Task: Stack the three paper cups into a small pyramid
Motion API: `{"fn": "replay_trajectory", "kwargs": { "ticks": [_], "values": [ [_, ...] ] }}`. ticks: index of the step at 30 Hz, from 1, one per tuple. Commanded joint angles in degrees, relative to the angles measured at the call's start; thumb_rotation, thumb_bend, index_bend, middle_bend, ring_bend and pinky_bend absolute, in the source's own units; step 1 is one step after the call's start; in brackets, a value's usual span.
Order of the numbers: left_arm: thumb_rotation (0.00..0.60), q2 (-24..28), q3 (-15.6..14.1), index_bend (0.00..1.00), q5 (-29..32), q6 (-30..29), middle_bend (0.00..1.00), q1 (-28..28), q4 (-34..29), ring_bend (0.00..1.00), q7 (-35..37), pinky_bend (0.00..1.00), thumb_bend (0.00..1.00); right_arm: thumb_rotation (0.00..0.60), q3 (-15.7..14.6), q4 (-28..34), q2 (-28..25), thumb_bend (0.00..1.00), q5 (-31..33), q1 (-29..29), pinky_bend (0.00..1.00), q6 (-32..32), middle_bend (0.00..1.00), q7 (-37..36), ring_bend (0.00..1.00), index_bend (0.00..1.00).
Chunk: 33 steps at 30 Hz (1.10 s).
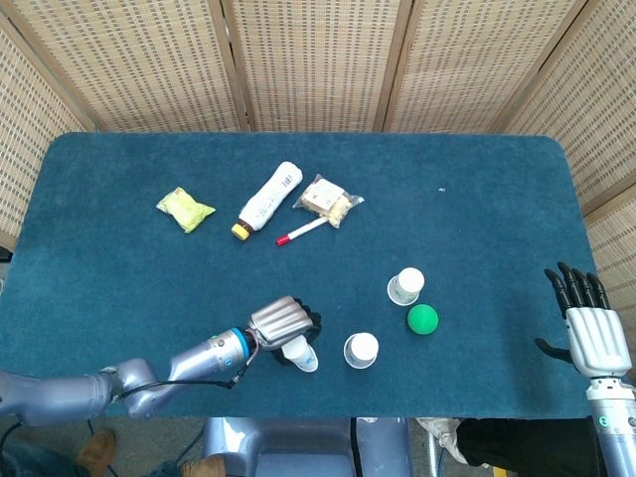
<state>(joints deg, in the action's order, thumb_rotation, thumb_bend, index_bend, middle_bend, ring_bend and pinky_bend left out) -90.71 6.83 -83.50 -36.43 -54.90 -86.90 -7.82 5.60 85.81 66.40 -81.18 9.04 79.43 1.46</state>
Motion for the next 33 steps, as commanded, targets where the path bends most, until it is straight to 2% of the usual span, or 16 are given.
{"fn": "replay_trajectory", "kwargs": {
  "ticks": [1, 10, 13, 14, 16, 17, 19, 22, 26, 33],
  "values": [
    [0.600, -2.3, 0.3, 0.58, 1.2, 0.3, 0.39, -1.6, 0.9, 0.41, -3.7, 0.41, 0.00, 0.600, 0.1, -0.3, -0.1, 0.00, 0.3, -0.1, 0.00, -0.2, 0.00, -0.4, 0.00, 0.00],
    [0.600, -6.0, 0.4, 0.58, 3.5, -2.0, 0.38, -2.6, 2.8, 0.41, -9.7, 0.40, 0.00, 0.600, 0.3, -0.5, -0.5, 0.00, 0.4, -0.5, 0.00, 0.3, 0.00, -1.5, 0.00, 0.00],
    [0.600, -6.4, 0.2, 0.52, 4.4, -2.3, 0.32, -2.7, 2.9, 0.37, -10.7, 0.36, 0.00, 0.600, 0.2, -0.3, -0.6, 0.00, 0.2, -0.6, 0.00, 0.5, 0.00, -1.6, 0.00, 0.00],
    [0.600, -6.4, 0.1, 0.46, 4.6, -2.2, 0.27, -2.7, 2.8, 0.32, -10.7, 0.33, 0.00, 0.600, 0.2, -0.3, -0.7, 0.00, 0.1, -0.6, 0.00, 0.6, 0.00, -1.6, 0.00, 0.00],
    [0.600, -5.7, -0.2, 0.18, 5.7, -1.4, 0.07, -2.8, 1.6, 0.12, -10.3, 0.21, 0.00, 0.600, 0.2, -0.2, -0.7, 0.00, 0.0, -0.7, 0.00, 0.8, 0.00, -1.7, 0.00, 0.00],
    [0.600, -5.1, -0.2, 0.07, 6.0, -1.2, 0.01, -2.8, 0.9, 0.04, -10.0, 0.15, 0.00, 0.600, 0.2, -0.1, -0.8, 0.00, -0.1, -0.8, 0.00, 0.9, 0.00, -1.7, 0.00, 0.00],
    [0.600, -3.1, -0.1, 0.00, 5.9, -2.1, 0.00, -2.5, -1.0, 0.00, -9.6, 0.06, 0.00, 0.600, 0.2, 0.1, -0.9, 0.00, -0.2, -0.8, 0.00, 1.1, 0.00, -1.8, 0.00, 0.00],
    [0.600, 0.9, -0.1, 0.00, 3.9, -5.8, 0.00, -1.0, -3.5, 0.00, -9.1, 0.00, 0.00, 0.600, 0.1, 0.3, -1.0, 0.00, -0.5, -1.0, 0.00, 1.3, 0.00, -1.8, 0.00, 0.00],
    [0.600, 6.1, -0.2, 0.00, 1.8, -11.9, 0.00, 2.2, -4.4, 0.00, -7.1, 0.00, 0.00, 0.600, 0.0, 0.6, -1.1, 0.00, -0.9, -1.1, 0.00, 1.5, 0.00, -1.8, 0.00, 0.00],
    [0.600, 14.9, -1.2, 0.00, 3.7, -21.2, 0.00, 9.6, -5.0, 0.00, -8.1, 0.00, 0.00, 0.600, -0.1, 1.0, -1.4, 0.00, -1.2, -1.1, 0.00, 1.6, 0.00, -1.5, 0.00, 0.00]
  ]
}}
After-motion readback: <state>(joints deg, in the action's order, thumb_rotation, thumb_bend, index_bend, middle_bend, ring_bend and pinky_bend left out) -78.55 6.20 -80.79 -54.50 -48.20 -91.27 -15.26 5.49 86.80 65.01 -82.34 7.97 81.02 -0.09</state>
